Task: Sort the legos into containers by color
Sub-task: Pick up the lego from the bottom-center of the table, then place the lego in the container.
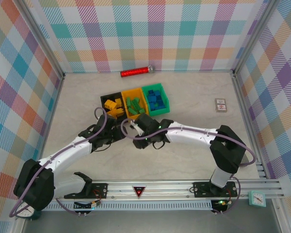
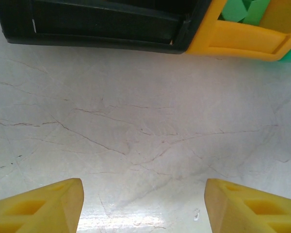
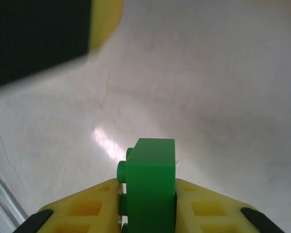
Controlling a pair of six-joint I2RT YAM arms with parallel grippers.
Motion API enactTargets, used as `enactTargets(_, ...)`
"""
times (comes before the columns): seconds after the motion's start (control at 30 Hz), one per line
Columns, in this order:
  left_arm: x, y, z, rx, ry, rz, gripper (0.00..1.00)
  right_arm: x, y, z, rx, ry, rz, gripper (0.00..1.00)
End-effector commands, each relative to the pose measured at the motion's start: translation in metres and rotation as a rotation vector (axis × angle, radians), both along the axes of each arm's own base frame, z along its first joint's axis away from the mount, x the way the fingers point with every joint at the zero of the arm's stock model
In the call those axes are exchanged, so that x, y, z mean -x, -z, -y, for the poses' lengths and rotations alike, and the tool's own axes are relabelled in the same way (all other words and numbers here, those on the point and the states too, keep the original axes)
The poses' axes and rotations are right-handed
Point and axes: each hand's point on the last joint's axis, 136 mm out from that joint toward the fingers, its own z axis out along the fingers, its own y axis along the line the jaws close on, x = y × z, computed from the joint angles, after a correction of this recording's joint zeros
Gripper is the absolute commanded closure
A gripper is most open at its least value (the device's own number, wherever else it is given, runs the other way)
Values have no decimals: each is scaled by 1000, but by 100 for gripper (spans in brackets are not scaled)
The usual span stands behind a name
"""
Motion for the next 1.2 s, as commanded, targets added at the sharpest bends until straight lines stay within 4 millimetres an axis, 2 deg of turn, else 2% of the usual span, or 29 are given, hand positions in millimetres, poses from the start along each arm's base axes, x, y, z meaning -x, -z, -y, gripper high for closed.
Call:
enactTargets(0.0, 9, 1, -5, -6, -16, -2, 34, -37, -25, -8, -72, 50, 39, 71)
enactTargets(0.23, 13, -7, -7, 14, -35, 20, 34, -117, -59, -3, -128, 219, 74, 71)
enactTargets(0.67, 32, -13, -18, 16, -61, 20, 34, -227, -77, -9, -223, 358, 57, 70)
enactTargets(0.77, 36, -13, -19, 22, -62, 14, 33, -245, -74, -12, -220, 377, 56, 69)
enactTargets(0.87, 38, -12, -18, 31, -56, 7, 33, -256, -72, -20, -220, 369, 60, 68)
enactTargets(0.97, 40, -11, -18, 30, -54, 1, 33, -263, -60, -24, -200, 364, 52, 66)
enactTargets(1.1, 40, -12, -17, 31, -52, -1, 33, -264, -50, -23, -168, 361, 46, 50)
enactTargets(1.17, 40, -12, -18, 26, -55, 1, 33, -261, -51, -20, -160, 357, 53, 47)
